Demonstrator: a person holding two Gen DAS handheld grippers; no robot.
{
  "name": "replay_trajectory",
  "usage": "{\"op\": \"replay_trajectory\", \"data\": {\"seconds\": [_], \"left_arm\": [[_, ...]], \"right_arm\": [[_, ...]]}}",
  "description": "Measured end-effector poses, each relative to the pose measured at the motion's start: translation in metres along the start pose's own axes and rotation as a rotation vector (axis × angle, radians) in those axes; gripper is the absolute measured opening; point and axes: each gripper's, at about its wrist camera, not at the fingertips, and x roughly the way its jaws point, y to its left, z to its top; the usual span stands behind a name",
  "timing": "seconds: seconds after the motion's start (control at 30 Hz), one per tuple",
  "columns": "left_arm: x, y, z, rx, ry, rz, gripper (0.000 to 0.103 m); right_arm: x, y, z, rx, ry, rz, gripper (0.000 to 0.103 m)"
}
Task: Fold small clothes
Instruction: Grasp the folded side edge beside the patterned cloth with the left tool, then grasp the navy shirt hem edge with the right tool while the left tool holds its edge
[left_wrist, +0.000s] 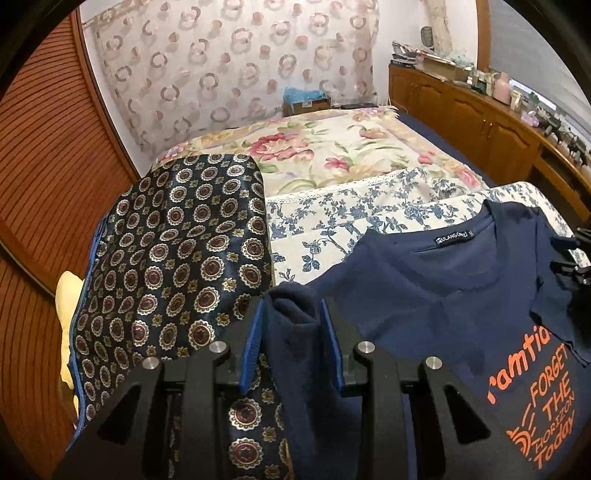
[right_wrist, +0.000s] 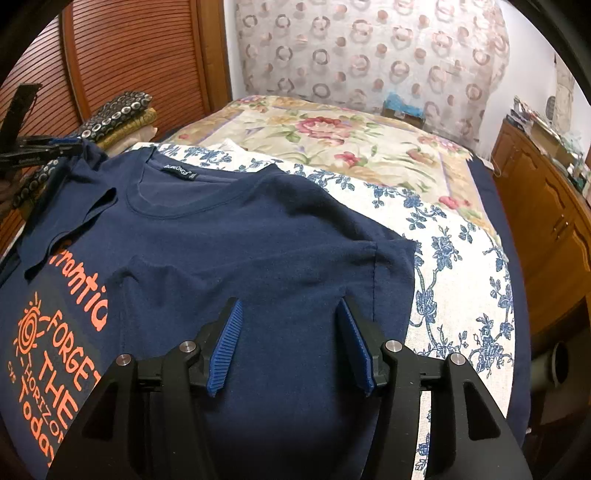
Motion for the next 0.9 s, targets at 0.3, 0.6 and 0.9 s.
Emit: {"op": "replay_trajectory", "data": {"seconds": [0.3, 0.6, 0.9], "left_arm": [[-0.037, -0.006, -0.001, -0.029, -0.119, -0.061, 0.001], [-0.057, -0.003, -0.009, -0.047, -0.159, -0.088, 0.001], [-0.05, -0.003, -0.013, -0.061, -0.147, -0.085, 0.001]], "right_arm": [[-0.002, -0.003, 0.0, 0.019, -0.007, 0.003, 0.056], [-0.014, -0.042, 0.012, 0.086, -0.02, -0.07, 0.056], [0.002, -0.066, 0.013, 0.13, 0.029, -0.042, 0.056]]}}
